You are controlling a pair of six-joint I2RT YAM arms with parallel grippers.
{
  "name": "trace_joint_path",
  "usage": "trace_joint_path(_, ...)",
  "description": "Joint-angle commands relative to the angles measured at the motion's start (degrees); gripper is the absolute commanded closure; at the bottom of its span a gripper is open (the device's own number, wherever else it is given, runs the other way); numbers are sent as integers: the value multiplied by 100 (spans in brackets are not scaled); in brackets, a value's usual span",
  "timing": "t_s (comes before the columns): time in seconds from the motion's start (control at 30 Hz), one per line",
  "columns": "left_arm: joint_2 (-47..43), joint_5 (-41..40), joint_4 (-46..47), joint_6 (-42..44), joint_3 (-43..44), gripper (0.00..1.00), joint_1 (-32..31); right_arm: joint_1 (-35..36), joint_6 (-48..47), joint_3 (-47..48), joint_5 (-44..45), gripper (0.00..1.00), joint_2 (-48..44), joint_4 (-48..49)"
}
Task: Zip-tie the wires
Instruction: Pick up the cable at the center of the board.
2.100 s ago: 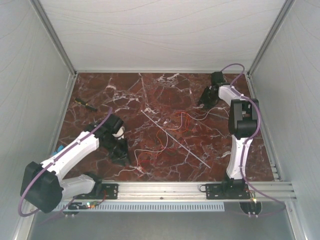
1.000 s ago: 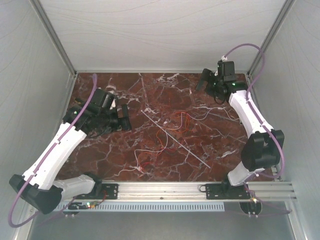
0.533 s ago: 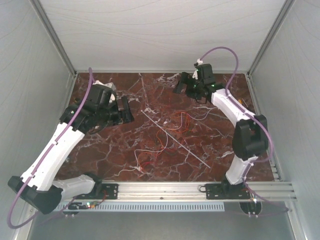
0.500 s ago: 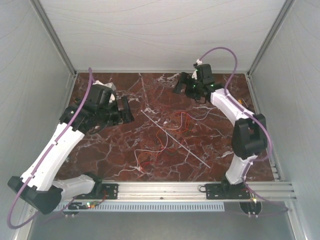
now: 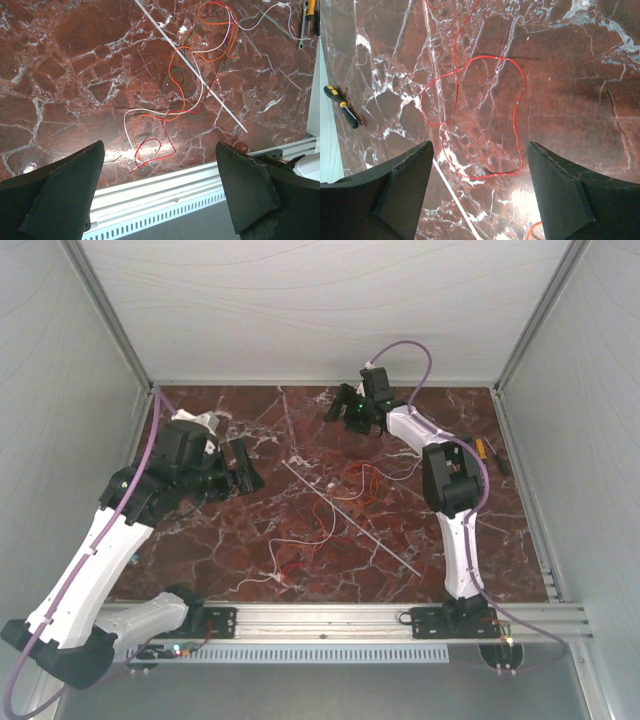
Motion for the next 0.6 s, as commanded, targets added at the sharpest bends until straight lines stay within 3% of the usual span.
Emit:
trace_joint_path(0.0, -150, 98, 80, -231, -71, 8, -17, 68, 112, 573, -74, 30, 425, 8)
trace_joint_path(0.2, 11, 20, 104, -275, 62, 8, -17, 99, 68, 1006, -3, 43, 920, -151)
trace_joint_path(0.57, 505, 122, 787, -18, 218, 9, -17, 139, -80, 1297, -153, 100, 1179, -231)
